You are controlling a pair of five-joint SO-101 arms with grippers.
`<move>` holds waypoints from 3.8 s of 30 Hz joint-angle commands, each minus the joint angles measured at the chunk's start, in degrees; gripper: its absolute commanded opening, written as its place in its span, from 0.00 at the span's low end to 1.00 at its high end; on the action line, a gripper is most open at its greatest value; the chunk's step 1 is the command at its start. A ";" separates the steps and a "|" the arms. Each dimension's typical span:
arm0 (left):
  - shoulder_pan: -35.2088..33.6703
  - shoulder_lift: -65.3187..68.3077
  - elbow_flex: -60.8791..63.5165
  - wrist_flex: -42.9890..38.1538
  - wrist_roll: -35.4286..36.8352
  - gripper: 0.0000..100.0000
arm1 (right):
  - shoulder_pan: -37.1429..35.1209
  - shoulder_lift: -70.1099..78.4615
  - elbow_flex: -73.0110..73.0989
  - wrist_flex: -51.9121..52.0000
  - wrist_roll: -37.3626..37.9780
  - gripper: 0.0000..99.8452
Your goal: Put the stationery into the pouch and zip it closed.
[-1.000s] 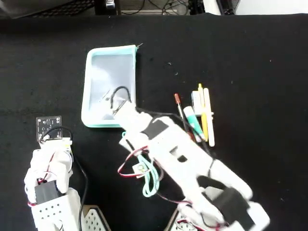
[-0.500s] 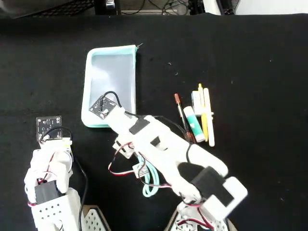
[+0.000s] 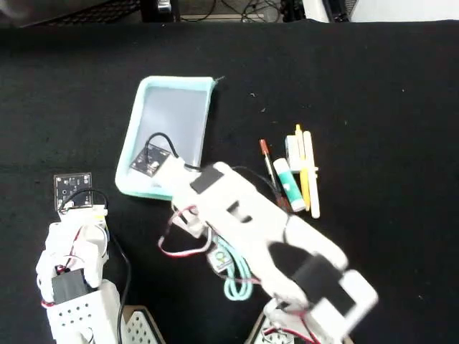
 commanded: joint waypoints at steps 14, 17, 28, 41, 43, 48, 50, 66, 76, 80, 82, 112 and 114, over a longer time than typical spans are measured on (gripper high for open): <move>-1.36 -0.35 0.40 0.18 -0.35 0.12 | 9.49 -48.22 10.33 -5.98 10.46 0.01; -2.68 -1.14 -6.37 -1.93 0.09 0.12 | 9.67 -51.74 7.78 -6.07 10.37 0.01; 1.98 8.97 -31.52 -13.89 9.85 0.12 | 9.41 -53.93 3.21 0.44 18.99 0.01; 17.10 49.67 -36.09 -33.58 12.84 0.12 | 6.07 -54.11 1.54 0.79 21.27 0.01; 18.86 52.04 -36.53 -29.71 10.37 0.12 | 6.24 -54.11 0.84 -3.16 20.48 0.01; 23.43 48.88 -37.05 -18.81 7.47 0.12 | 6.15 -53.67 2.15 -17.76 10.02 0.01; 26.33 45.36 -36.44 -16.44 8.35 0.12 | 6.07 -54.02 4.26 -24.00 6.68 0.01; 31.34 13.54 -23.34 -17.85 14.95 0.12 | 0.18 -53.76 10.15 -35.96 -2.55 0.01; 30.73 12.57 -23.78 -15.56 14.51 0.12 | 0.00 -53.67 12.00 -35.96 -2.37 0.01; 23.52 12.48 -27.65 -14.15 15.30 0.12 | 0.00 -53.67 12.18 -33.14 -2.37 0.01; 18.51 12.48 -31.25 -12.04 17.05 0.12 | 0.00 -53.67 12.26 -30.42 -2.37 0.01; 14.90 43.16 -82.95 12.40 -0.97 0.12 | -3.34 -53.76 -0.84 -6.07 12.92 0.01; 16.04 45.71 -89.45 17.32 -1.58 0.15 | -3.52 -53.76 -1.01 -5.63 12.92 0.01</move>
